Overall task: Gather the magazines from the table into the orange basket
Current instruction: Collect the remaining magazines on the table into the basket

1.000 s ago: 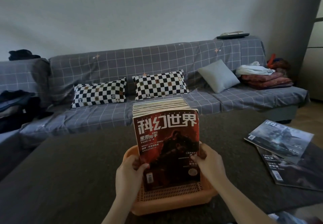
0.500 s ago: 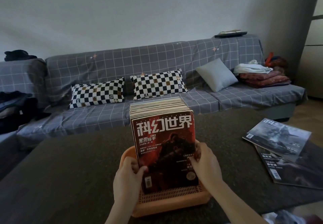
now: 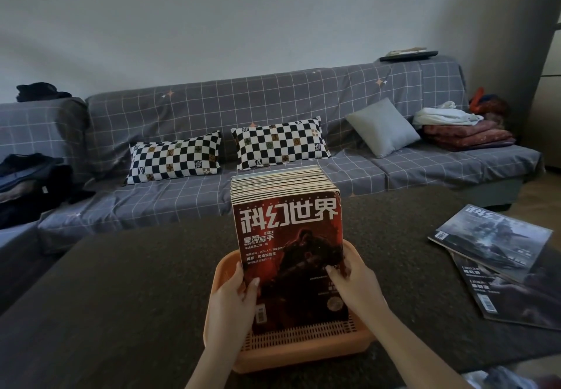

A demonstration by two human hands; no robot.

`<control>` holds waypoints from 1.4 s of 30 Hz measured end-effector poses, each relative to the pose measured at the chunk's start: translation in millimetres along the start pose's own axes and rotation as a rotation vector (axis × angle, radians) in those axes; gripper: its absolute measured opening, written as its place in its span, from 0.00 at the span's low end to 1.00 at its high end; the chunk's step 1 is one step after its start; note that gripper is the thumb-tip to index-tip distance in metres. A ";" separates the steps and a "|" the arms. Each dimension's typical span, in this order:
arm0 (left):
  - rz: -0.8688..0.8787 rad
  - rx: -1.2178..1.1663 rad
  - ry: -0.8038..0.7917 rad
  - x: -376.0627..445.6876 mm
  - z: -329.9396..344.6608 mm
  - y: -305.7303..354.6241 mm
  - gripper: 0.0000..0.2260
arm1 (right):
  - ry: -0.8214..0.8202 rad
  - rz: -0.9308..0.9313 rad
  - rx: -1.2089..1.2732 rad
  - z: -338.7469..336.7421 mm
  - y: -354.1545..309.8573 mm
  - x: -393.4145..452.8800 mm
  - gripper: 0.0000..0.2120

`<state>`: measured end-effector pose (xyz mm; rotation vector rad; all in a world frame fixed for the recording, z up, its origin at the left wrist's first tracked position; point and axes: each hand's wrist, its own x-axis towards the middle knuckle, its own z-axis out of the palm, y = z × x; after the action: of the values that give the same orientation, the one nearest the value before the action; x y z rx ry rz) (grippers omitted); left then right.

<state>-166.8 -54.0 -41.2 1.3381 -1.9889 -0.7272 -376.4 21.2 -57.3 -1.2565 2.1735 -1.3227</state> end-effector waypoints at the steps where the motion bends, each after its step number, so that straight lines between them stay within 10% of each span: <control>1: -0.013 -0.004 -0.001 -0.6 0.2 0.3 0.25 | -0.008 0.003 0.010 0.6 0.2 -0.5 0.28; 18: -0.038 -0.300 0.330 -21.0 9.2 23.2 0.17 | 0.124 0.115 0.199 -15.2 1.9 -17.7 0.25; 24: 0.046 -0.258 0.072 -32.7 33.8 52.8 0.02 | 0.127 0.068 0.210 -24.8 2.6 -34.9 0.22; 42: 0.162 -0.296 -0.429 -40.0 186.1 187.3 0.04 | 0.461 0.205 0.145 -147.2 93.6 -53.6 0.16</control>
<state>-406.1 64.2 -32.9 0.8887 -2.1725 -1.2557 -487.9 165.4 -66.4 -0.7002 2.3641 -1.7759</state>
